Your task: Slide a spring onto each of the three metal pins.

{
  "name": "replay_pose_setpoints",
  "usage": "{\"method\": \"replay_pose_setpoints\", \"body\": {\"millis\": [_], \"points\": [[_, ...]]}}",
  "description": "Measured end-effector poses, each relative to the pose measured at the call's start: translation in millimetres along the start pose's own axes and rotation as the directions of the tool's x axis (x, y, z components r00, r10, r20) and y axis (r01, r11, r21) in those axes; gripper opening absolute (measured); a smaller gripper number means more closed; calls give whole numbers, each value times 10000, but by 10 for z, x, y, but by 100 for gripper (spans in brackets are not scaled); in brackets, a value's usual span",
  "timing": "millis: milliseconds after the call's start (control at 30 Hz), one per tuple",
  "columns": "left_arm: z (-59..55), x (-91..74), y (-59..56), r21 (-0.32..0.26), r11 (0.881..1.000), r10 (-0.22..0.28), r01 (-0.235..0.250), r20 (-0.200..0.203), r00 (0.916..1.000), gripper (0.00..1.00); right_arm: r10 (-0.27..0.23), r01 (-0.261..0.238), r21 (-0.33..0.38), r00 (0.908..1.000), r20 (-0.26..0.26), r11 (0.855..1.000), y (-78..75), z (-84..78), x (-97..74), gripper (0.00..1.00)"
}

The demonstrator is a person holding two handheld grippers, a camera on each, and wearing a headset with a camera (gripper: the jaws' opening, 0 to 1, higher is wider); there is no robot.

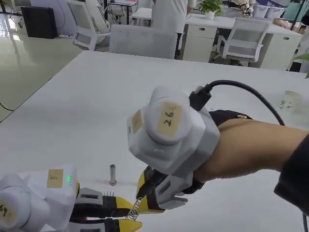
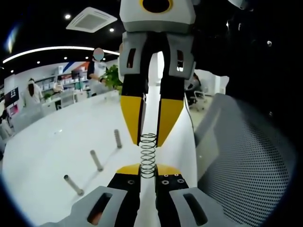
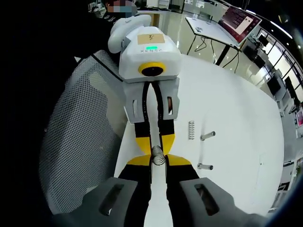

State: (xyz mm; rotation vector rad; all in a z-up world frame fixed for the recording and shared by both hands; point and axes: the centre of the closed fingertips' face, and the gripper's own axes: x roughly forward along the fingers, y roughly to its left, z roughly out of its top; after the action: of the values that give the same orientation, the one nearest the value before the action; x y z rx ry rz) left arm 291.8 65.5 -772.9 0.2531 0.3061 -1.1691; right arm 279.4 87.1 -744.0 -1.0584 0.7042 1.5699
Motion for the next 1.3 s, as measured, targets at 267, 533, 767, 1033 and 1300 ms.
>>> {"method": "replay_pose_setpoints", "body": {"millis": [267,533,767,1033,1300], "points": [[22,-10,13,59,9999,82,-82,91,9999,3,-10,10,146,10000,15,9999,-12,34,-12,7],[40,-7,7,81,10000,40,-41,171,9998,3,54,-53,346,10000,-14,9994,-21,19,21,9],[56,-10,20,98,9999,70,-73,262,9996,3,159,-158,451,9999,-17,9989,-22,4,59,9],[125,-16,20,204,9997,97,-105,414,9991,3,223,-223,509,9998,10,9985,-18,6,80,9],[169,-22,27,233,9996,150,-163,526,9985,3,195,-195,539,9998,8,9984,-25,5,69,8]]}}
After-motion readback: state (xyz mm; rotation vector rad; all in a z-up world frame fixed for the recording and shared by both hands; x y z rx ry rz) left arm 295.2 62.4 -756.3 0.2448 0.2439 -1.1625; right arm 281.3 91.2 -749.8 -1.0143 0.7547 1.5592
